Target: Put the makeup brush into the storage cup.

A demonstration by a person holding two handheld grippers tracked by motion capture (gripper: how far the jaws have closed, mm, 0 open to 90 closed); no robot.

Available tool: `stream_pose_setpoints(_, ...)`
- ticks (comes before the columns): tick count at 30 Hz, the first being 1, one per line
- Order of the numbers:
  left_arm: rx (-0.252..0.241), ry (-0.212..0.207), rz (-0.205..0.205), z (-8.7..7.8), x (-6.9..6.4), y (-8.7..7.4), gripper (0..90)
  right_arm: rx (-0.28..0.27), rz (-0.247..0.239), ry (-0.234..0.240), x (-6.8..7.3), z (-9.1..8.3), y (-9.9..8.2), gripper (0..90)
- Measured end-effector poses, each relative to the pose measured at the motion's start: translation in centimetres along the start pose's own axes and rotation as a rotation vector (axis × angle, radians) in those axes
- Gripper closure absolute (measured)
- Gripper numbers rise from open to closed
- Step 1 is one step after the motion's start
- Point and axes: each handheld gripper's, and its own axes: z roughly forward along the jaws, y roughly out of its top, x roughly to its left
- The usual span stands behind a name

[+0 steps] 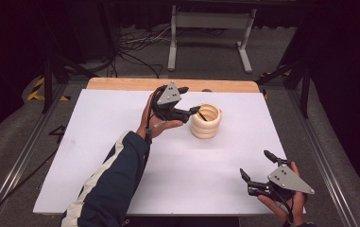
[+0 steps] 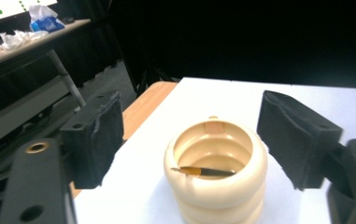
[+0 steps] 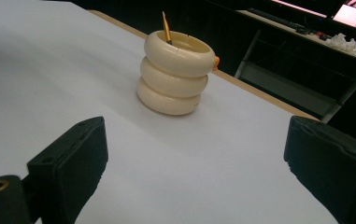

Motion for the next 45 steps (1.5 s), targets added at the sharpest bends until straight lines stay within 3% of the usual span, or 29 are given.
stream_pose_setpoints(7, 0.006, 0.023, -0.027, -0.5, -0.2, -0.3, 6.0, 0.002, -0.002, 0.006, 0.0, 0.1, 0.0, 6.9)
stream_pose_setpoints(17, -0.026, -0.011, -0.018, -1.4, -0.4, -0.6, 1.6, 0.008, 0.006, 0.013, 0.1, 0.2, -0.1, 6.9)
stream_pose_setpoints(20, -0.039, -0.016, -0.028, -1.7, -0.5, -0.7, 1.9, 0.004, 0.006, 0.011, 0.1, 0.2, 0.0, 7.0)
stream_pose_setpoints(36, -0.067, 0.026, 0.016, -4.1, -1.1, -0.3, 2.3, 0.004, 0.004, 0.012, 0.1, 0.1, 0.0, 7.3)
stream_pose_setpoints(45, -0.060, 0.018, 0.022, -5.1, -1.5, -1.0, 2.5, 0.003, 0.003, 0.012, 0.1, 0.1, 0.0, 7.4)
